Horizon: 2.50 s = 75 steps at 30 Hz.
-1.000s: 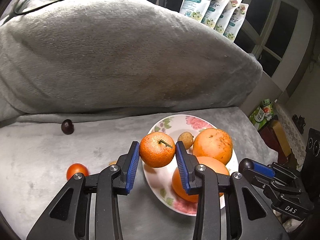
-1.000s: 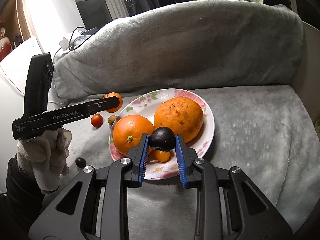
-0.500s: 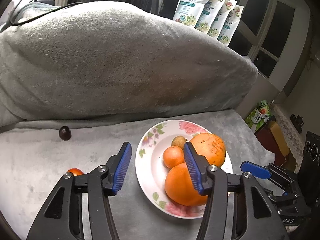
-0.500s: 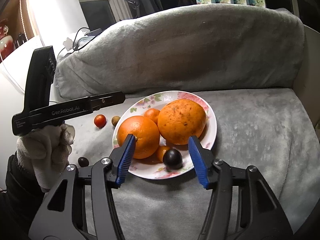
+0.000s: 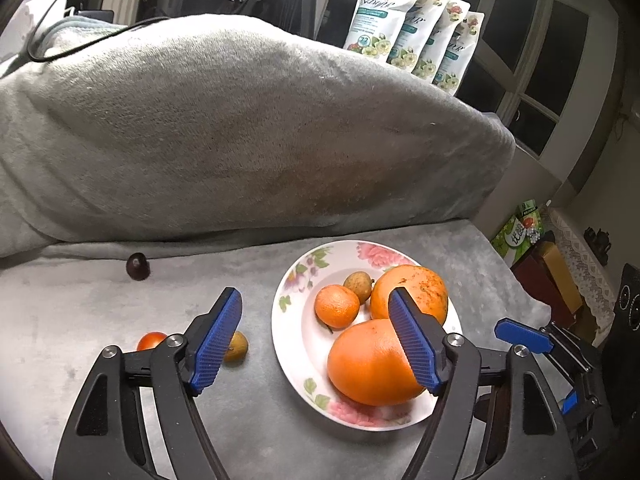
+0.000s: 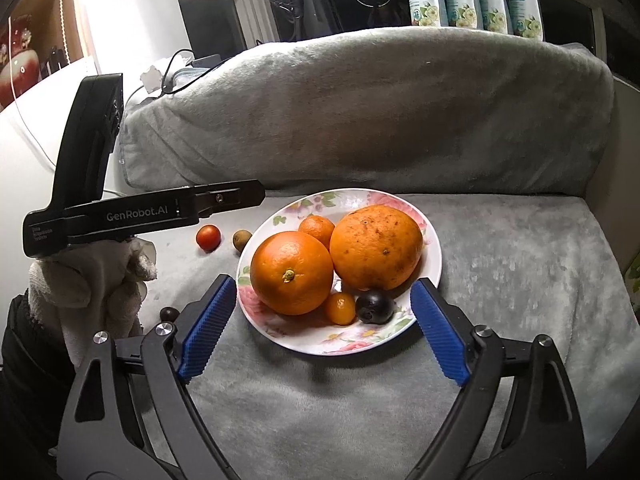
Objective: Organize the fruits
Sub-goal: 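Open both tools to drop the tangerine and plum onto the plate, then withdraw both tools from the plate toward the fruits on the cloth, then grasp a dark plum with the left tool while the right tool grasps the red tomato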
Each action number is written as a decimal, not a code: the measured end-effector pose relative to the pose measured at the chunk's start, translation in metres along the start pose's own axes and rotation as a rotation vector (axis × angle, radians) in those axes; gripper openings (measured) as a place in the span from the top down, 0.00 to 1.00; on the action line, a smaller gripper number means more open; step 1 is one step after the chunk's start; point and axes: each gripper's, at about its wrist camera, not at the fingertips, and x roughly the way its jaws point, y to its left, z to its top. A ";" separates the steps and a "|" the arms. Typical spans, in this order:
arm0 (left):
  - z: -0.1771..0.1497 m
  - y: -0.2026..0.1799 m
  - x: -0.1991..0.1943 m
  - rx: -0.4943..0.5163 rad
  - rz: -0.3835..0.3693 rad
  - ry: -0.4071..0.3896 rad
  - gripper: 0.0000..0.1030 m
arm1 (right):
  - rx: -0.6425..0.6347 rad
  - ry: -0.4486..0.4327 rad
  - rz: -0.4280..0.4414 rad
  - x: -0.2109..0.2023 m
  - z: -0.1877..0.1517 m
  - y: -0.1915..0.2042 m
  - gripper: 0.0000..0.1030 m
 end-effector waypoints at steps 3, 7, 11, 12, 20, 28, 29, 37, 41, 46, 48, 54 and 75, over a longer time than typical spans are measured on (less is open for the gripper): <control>0.000 0.000 -0.004 0.002 0.006 -0.008 0.26 | 0.002 0.001 -0.004 0.000 0.000 0.000 0.10; -0.002 -0.002 -0.011 0.012 0.018 -0.024 0.26 | -0.001 0.001 -0.009 -0.002 0.000 0.001 0.10; -0.001 -0.003 -0.018 0.017 0.023 -0.040 0.26 | -0.006 -0.011 -0.016 -0.005 0.001 0.003 0.10; -0.001 -0.003 -0.020 0.019 0.024 -0.044 0.26 | -0.005 -0.017 -0.017 -0.005 0.002 0.004 0.10; -0.003 0.009 -0.040 0.007 0.044 -0.084 0.26 | 0.006 -0.090 0.005 -0.016 0.010 0.007 0.10; -0.011 0.047 -0.068 -0.046 0.111 -0.128 0.26 | -0.028 -0.105 0.039 -0.018 0.030 0.021 0.10; -0.012 0.053 -0.071 -0.055 0.122 -0.132 0.26 | -0.032 -0.103 0.044 -0.017 0.033 0.024 0.10; -0.028 0.088 -0.086 -0.110 0.167 -0.141 0.26 | -0.122 -0.065 0.082 0.000 0.050 0.047 0.10; -0.034 0.097 -0.087 -0.116 0.174 -0.136 0.26 | -0.194 -0.041 0.091 0.009 0.056 0.061 0.10; -0.043 0.104 -0.086 -0.127 0.168 -0.125 0.26 | -0.243 0.004 0.119 0.022 0.064 0.070 0.10; -0.049 0.104 -0.087 -0.129 0.165 -0.118 0.26 | -0.257 0.021 0.132 0.028 0.067 0.073 0.10; -0.071 0.096 -0.094 -0.130 0.142 -0.095 0.27 | -0.285 0.107 0.186 0.052 0.073 0.082 0.18; -0.113 0.043 -0.058 -0.050 0.022 0.066 0.50 | -0.188 0.443 0.304 0.178 0.068 0.131 0.52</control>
